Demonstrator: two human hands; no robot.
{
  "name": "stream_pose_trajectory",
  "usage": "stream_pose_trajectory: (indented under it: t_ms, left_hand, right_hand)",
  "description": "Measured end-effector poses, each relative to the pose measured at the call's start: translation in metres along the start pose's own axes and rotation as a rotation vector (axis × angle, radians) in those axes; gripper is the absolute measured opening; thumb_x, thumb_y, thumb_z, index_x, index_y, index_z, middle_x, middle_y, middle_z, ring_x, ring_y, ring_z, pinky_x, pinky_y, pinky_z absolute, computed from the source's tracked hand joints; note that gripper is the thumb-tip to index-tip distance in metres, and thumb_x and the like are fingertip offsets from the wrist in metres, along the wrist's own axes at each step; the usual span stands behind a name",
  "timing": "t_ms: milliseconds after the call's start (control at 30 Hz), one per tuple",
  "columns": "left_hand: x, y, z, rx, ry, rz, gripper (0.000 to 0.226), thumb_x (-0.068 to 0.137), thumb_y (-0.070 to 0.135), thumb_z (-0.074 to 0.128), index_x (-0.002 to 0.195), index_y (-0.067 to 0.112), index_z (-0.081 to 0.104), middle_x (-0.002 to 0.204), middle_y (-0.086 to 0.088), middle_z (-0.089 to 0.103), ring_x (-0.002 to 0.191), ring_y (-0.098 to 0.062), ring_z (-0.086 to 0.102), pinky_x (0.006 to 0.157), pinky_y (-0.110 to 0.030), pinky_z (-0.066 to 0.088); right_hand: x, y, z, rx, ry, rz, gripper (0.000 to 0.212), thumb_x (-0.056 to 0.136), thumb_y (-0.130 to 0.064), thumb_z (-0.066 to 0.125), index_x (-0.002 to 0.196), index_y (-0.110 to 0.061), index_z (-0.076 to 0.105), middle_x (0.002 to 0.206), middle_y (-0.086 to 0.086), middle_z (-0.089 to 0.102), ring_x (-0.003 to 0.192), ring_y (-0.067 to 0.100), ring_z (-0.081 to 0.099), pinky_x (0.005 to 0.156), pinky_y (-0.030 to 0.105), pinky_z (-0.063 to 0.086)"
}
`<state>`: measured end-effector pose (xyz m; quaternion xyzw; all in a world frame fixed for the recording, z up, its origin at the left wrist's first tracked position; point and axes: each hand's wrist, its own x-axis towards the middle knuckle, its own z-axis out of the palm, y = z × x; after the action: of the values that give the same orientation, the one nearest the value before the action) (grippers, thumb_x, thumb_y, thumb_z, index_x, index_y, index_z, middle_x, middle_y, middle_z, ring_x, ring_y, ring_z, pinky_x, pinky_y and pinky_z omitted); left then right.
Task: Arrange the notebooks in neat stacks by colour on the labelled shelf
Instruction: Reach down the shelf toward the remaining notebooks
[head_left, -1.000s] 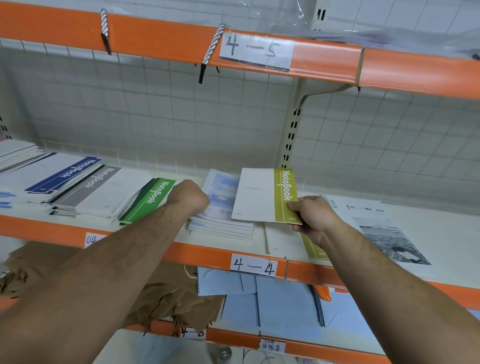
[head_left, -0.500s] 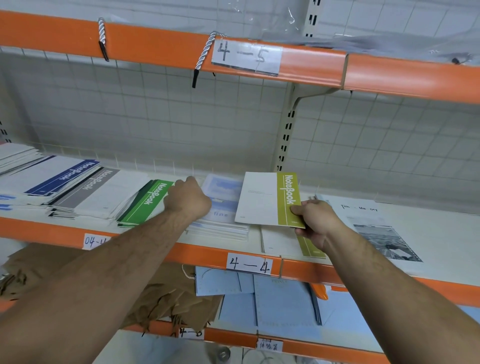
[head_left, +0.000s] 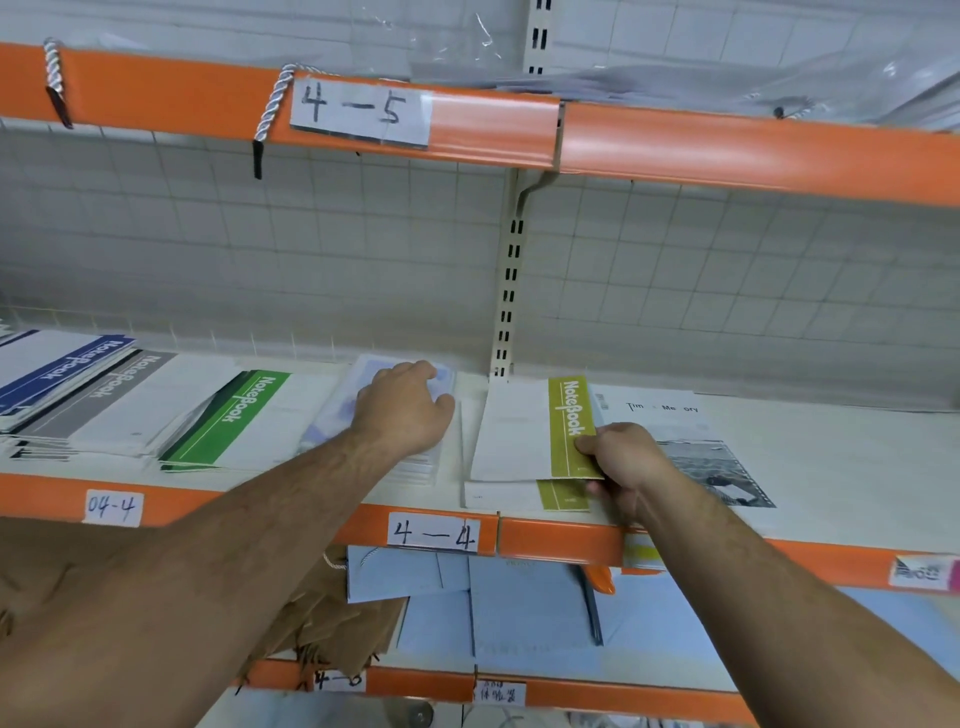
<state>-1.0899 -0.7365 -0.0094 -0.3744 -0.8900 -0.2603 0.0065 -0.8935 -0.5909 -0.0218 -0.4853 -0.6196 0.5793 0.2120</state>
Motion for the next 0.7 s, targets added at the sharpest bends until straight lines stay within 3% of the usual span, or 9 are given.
stream_pose_trajectory:
  t_ms: [167, 300, 400, 533, 700]
  left_hand:
    - [-0.005, 0.011, 0.008, -0.009, 0.017, -0.016, 0.055, 0.097, 0.040, 0.054, 0.147, 0.019, 0.045, 0.151, -0.002, 0.046, 0.138, -0.023, 0.041, 0.108, -0.037, 0.036]
    - [-0.009, 0.014, 0.010, -0.010, 0.008, -0.036, 0.057, 0.096, 0.040, 0.055, 0.147, 0.018, 0.043, 0.150, -0.002, 0.046, 0.137, -0.023, 0.041, 0.108, -0.037, 0.038]
    - [-0.013, 0.014, 0.008, -0.024, 0.003, -0.041, 0.058, 0.095, 0.039, 0.056, 0.148, 0.018, 0.043, 0.152, -0.002, 0.044, 0.139, -0.022, 0.039, 0.109, -0.035, 0.036]
    - [-0.016, 0.012, 0.003, -0.030, 0.013, -0.033, 0.058, 0.094, 0.039, 0.058, 0.147, 0.019, 0.044, 0.150, -0.001, 0.046, 0.138, -0.022, 0.041, 0.108, -0.034, 0.037]
    - [-0.018, 0.015, 0.000, -0.055, -0.024, 0.032, 0.060, 0.094, 0.039, 0.058, 0.148, 0.019, 0.043, 0.151, -0.001, 0.045, 0.139, -0.021, 0.040, 0.109, -0.034, 0.039]
  right_hand:
    - [0.007, 0.006, 0.003, -0.277, 0.040, -0.057, 0.007, 0.091, -0.008, 0.058, 0.086, -0.003, 0.061, 0.082, 0.019, 0.070, 0.044, 0.025, 0.056, 0.039, 0.023, 0.043]
    - [0.004, 0.004, 0.007, -0.513, 0.009, -0.149, 0.016, 0.083, -0.007, 0.058, 0.067, -0.010, 0.055, 0.054, 0.008, 0.060, 0.035, 0.021, 0.054, 0.035, 0.019, 0.041]
    - [0.006, 0.005, 0.011, -0.633, 0.003, -0.192, 0.017, 0.082, -0.013, 0.062, 0.066, -0.011, 0.057, 0.060, 0.008, 0.067, 0.042, 0.023, 0.061, 0.046, 0.028, 0.053]
    - [0.005, 0.003, 0.014, -0.773, 0.043, -0.229, 0.013, 0.081, -0.020, 0.066, 0.073, -0.012, 0.061, 0.073, 0.003, 0.069, 0.063, 0.021, 0.068, 0.057, 0.028, 0.057]
    - [-0.008, -0.001, 0.014, -0.961, 0.125, -0.242, 0.015, 0.082, -0.030, 0.065, 0.077, -0.020, 0.055, 0.077, -0.004, 0.061, 0.073, 0.018, 0.062, 0.057, 0.025, 0.045]
